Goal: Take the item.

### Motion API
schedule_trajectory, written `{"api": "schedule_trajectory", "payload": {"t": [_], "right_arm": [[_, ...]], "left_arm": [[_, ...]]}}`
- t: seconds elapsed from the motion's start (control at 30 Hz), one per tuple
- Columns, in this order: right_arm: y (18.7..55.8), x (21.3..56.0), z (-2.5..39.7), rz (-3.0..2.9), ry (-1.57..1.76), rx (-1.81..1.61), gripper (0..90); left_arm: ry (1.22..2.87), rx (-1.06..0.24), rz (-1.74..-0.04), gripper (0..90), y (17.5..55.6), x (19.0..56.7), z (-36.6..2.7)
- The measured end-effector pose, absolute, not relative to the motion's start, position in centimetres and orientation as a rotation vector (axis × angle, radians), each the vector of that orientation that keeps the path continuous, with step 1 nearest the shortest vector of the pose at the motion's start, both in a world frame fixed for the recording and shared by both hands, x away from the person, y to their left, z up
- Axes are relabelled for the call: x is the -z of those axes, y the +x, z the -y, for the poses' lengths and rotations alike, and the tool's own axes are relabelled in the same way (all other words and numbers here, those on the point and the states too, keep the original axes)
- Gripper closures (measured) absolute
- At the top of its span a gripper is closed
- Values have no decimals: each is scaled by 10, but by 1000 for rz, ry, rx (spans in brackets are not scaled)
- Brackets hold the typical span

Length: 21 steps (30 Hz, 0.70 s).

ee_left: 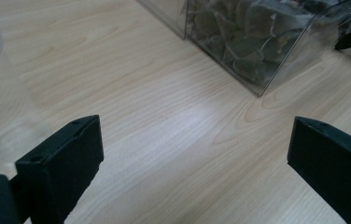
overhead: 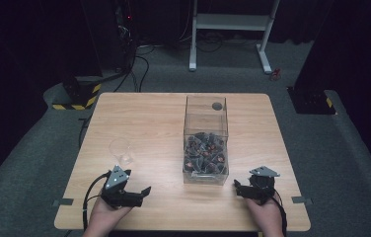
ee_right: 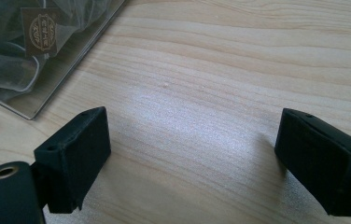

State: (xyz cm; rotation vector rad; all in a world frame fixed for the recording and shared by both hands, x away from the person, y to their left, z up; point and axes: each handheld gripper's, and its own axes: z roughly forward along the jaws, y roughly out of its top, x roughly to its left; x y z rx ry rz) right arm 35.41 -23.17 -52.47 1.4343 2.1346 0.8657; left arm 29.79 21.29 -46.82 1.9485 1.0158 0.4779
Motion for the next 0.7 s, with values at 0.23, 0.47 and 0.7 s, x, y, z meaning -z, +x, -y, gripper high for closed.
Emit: {"api": "schedule_trajectory", "payload": {"t": [0.23,0.47,0.7], "right_arm": [[354,525,232,-2138,1427,-865,108],[354,520,240,-2125,1431,-888,144],[347,515,259,-2068,1455,-886,162]], "left_arm": [[1926,-467,-958,50,307,457,-193],[1937,-465,-928,61,319,452,-174],[1928,-444,-909,82,329,451,-162]]}}
